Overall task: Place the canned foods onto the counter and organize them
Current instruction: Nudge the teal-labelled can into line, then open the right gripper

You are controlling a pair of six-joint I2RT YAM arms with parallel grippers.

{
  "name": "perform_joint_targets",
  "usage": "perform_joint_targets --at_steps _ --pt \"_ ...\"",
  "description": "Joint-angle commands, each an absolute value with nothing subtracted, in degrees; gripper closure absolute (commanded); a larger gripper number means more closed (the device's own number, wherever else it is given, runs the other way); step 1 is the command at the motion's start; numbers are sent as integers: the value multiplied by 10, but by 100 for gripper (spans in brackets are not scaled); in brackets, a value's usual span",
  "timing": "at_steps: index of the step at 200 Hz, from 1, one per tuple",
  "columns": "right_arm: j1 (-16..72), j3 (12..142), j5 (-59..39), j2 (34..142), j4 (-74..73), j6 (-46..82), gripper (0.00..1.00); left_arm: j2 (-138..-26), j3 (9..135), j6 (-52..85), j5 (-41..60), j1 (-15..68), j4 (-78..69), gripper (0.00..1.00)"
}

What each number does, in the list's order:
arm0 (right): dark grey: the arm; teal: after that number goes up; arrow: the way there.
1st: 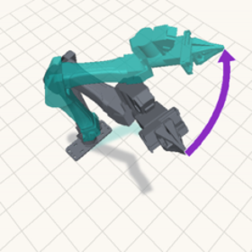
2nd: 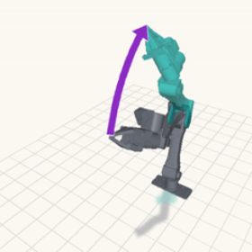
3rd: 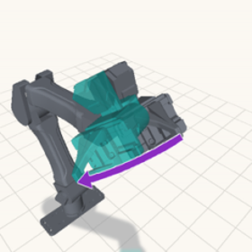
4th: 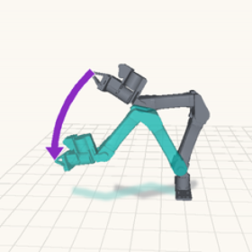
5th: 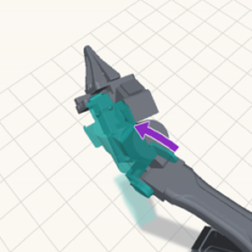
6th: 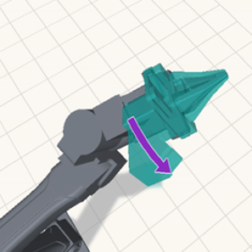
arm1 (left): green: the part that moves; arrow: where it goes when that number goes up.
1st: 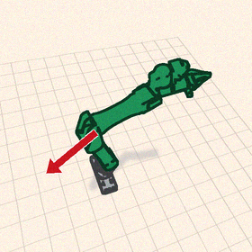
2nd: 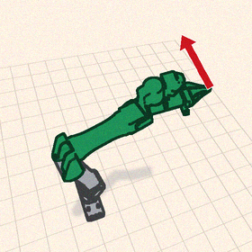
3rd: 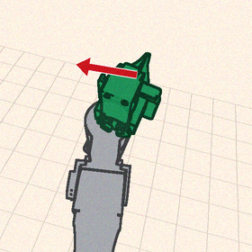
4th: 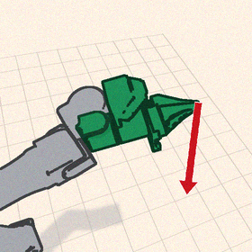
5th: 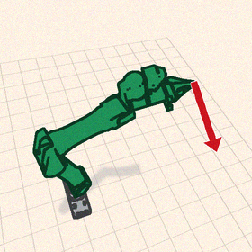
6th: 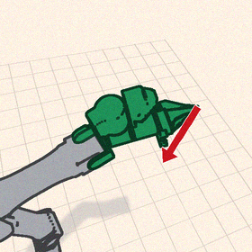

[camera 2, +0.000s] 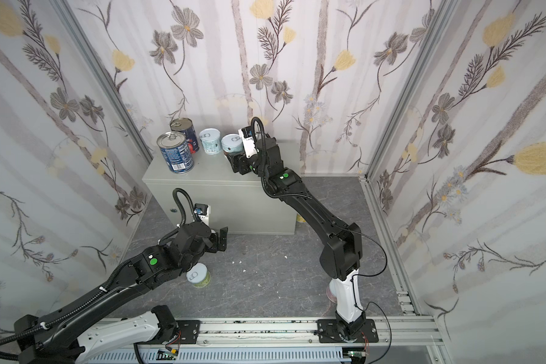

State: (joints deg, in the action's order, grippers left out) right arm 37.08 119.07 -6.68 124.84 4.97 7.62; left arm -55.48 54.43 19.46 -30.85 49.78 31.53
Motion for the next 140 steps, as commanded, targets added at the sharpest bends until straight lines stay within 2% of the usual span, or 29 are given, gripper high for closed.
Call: perform_joint_targets --at_steps 1,44,78,140 --pt "369 1209 -52 1267 59 100 18 -552 544 193 -321 497 306 0" --pt "367 1249 -50 1294 67 105 18 -557 548 188 -323 497 306 0" --pt "364 1257 -50 1302 63 106 24 -560 548 185 -326 497 306 0" --pt "359 1273 -59 1317 57 109 29 -566 549 184 -327 497 307 0"
